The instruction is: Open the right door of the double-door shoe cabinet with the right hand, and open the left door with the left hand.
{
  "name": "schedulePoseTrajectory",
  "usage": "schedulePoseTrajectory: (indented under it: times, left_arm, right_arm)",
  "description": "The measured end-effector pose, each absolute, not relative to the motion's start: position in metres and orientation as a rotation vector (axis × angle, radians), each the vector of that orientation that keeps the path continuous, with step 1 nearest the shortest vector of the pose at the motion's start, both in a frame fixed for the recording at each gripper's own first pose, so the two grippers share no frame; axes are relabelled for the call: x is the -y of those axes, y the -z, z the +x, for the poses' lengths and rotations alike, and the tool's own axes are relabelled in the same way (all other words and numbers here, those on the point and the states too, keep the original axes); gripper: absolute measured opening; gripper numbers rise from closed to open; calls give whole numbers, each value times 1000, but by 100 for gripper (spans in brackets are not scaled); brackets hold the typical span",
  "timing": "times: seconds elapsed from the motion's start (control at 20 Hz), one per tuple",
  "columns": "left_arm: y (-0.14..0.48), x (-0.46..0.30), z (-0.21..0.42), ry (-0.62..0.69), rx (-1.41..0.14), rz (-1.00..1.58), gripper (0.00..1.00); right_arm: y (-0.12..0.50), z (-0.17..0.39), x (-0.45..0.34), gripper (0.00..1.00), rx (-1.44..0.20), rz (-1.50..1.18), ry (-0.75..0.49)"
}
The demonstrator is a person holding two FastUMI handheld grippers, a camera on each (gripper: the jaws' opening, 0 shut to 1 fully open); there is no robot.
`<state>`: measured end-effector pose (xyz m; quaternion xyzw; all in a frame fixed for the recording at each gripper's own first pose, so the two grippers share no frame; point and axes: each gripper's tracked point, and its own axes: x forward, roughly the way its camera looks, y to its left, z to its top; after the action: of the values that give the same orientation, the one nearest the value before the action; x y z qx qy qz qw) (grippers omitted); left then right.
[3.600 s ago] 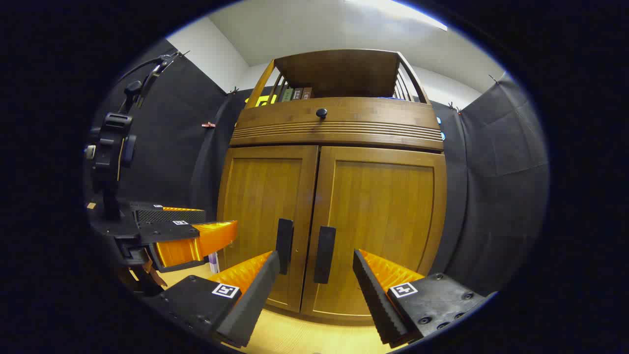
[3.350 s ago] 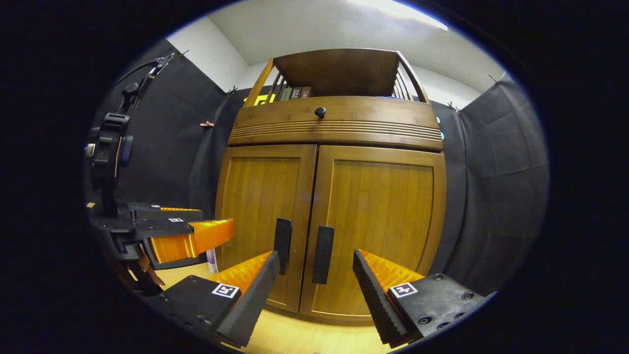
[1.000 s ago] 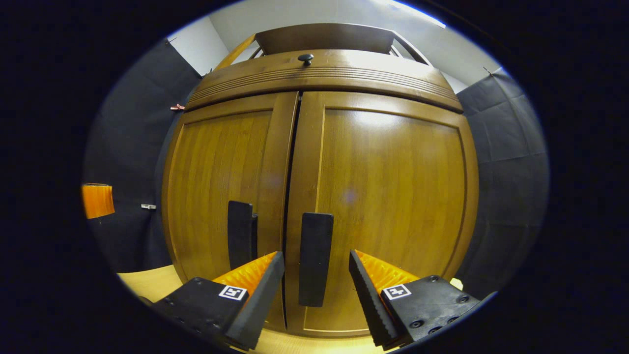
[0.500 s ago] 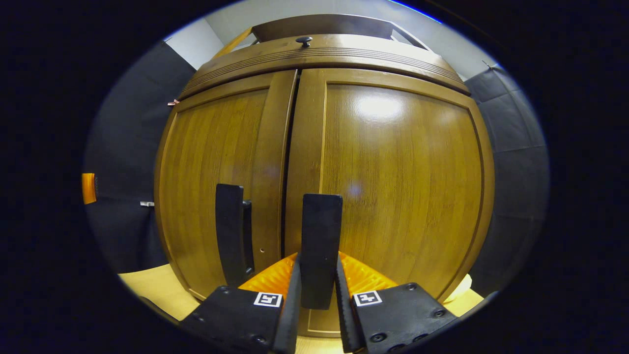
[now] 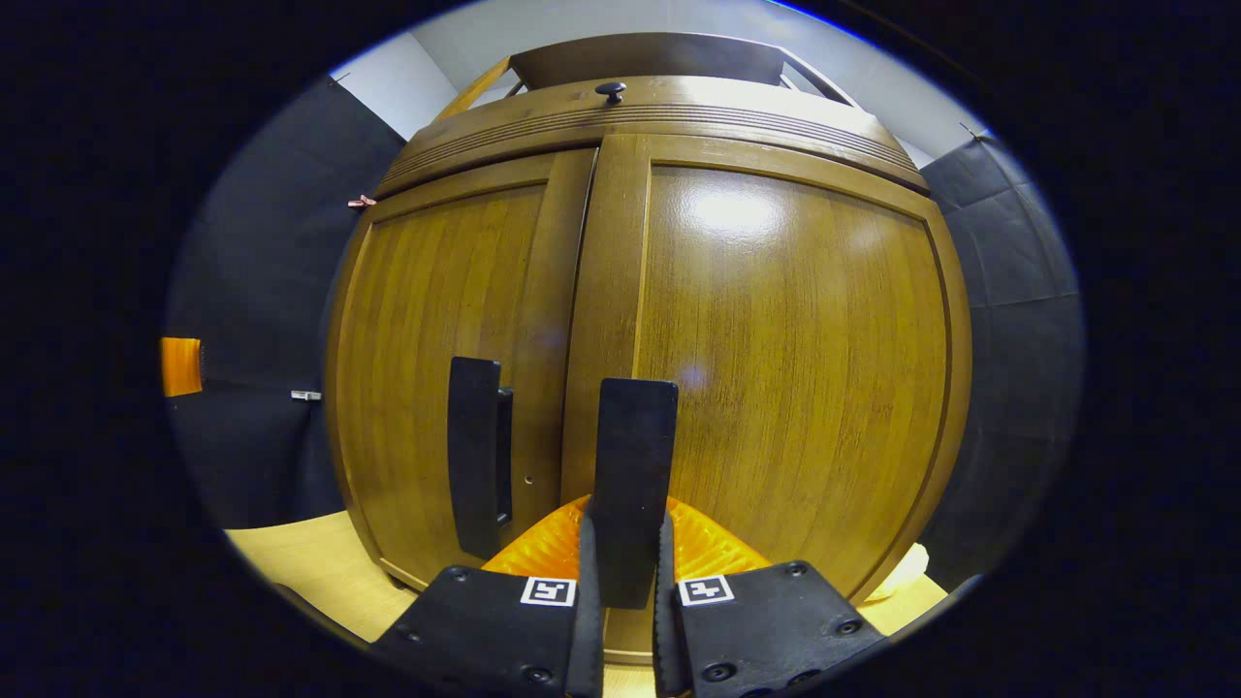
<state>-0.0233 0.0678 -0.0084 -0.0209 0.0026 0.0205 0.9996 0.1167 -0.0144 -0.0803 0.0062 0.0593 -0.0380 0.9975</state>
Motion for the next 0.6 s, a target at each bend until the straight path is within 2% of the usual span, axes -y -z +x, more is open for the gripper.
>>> schedulePoseTrajectory:
  times: [0.05,0.1,0.15,0.3,0.35,0.4,0.45,0.5,0.55,0.6]
  left_arm:
    - [7,-67,-25,-41,-4,-38,91]
    - [7,-64,-26,-40,-4,-37,91]
    - [5,-62,-28,-37,-3,-37,91]
    - [3,-56,-33,-34,0,-38,91]
    - [2,-53,-34,-33,0,-37,87]
    - [1,-49,-36,-31,2,-35,91]
    - [0,-46,-38,-29,3,-34,91]
    - [0,-41,-39,-25,4,-34,91]
    - [-1,-38,-42,-20,6,-36,91]
    - [-1,-32,-42,-13,7,-38,91]
  right_arm:
    - [79,112,13,24,-121,15,66]
    - [78,107,13,19,-123,19,53]
    - [77,100,12,24,-128,18,38]
    - [72,83,12,24,-132,15,-5]
    - [71,74,13,24,-133,23,-18]
    - [69,67,15,19,-133,28,-30]
    - [68,58,15,24,-132,32,-40]
    - [67,50,17,19,-131,32,-50]
    - [65,43,19,24,-132,31,-54]
    - [63,35,20,24,-132,29,-60]
